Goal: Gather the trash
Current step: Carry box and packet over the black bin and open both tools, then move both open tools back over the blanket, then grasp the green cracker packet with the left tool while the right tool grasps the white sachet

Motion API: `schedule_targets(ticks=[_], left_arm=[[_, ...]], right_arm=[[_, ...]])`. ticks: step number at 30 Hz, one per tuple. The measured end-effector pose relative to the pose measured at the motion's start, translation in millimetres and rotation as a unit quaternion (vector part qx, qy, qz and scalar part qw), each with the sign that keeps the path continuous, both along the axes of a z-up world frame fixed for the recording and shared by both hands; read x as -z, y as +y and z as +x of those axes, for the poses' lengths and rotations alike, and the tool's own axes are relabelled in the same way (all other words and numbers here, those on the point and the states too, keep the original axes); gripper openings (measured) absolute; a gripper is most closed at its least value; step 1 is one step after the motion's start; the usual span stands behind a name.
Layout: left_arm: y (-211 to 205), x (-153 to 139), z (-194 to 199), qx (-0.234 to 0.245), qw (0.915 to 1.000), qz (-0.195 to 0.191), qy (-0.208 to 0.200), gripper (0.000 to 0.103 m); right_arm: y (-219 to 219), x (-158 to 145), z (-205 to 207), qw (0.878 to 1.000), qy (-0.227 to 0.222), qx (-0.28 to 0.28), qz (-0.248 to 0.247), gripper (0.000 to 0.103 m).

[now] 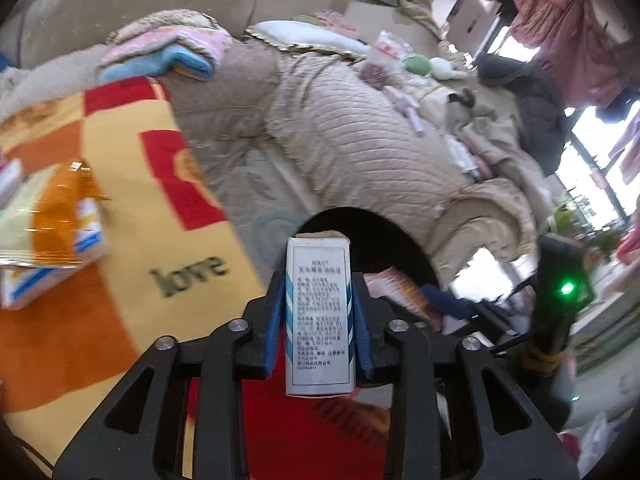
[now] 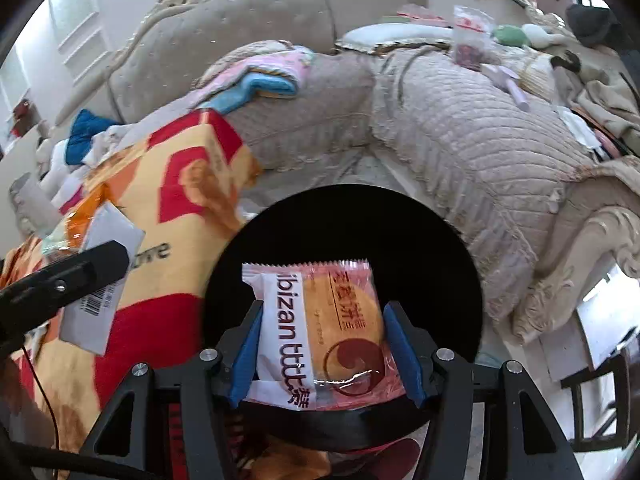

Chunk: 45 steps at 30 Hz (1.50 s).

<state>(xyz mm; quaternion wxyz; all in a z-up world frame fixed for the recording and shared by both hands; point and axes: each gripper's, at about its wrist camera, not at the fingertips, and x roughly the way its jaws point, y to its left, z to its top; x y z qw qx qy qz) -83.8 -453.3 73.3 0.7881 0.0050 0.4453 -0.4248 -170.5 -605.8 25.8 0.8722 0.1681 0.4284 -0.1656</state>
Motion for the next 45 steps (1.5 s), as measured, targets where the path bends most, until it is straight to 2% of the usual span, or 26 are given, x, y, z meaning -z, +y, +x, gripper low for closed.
schedule_targets(ticks=[1, 2, 4, 7, 17, 29, 32, 38, 45], left_arm=[[-2, 1, 1, 0.003, 0.9999, -0.006, 0.009, 0.058], [-3, 2, 1, 0.004, 0.9998, -0.011, 0.017, 0.062], [-3, 3, 0, 0.003, 0.9997, -0.011, 0.020, 0.062], [4, 3, 0, -0.004, 0.9999, 0.011, 0.005, 0.062], [58, 3, 6, -0.075, 0.9938, 0.069, -0.046, 0.062], [123, 1, 10, -0.127, 0.9850, 0.094, -0.070, 0.062], [142, 2, 14, -0.143, 0.9827, 0.098, -0.065, 0.062], [195, 8, 29, -0.186, 0.9741, 0.115, -0.058, 0.062], [262, 16, 66, -0.251, 0.9569, 0.138, -0.048, 0.062]], right_arm=[[-2, 1, -1, 1.000, 0.003, 0.008, -0.004, 0.064], [-4, 2, -2, 1.000, 0.004, 0.014, -0.006, 0.068], [-5, 2, -4, 1.000, 0.001, 0.017, 0.000, 0.068], [-4, 3, -5, 1.000, 0.003, 0.015, 0.000, 0.068], [23, 2, 5, 1.000, 0.001, -0.011, 0.009, 0.068], [81, -15, 27, 0.998, -0.008, -0.069, -0.002, 0.069], [100, -18, 34, 0.996, -0.010, -0.088, 0.000, 0.069], [139, -22, 50, 0.991, -0.014, -0.132, 0.006, 0.069], [180, -20, 66, 0.984, -0.006, -0.177, 0.005, 0.070]])
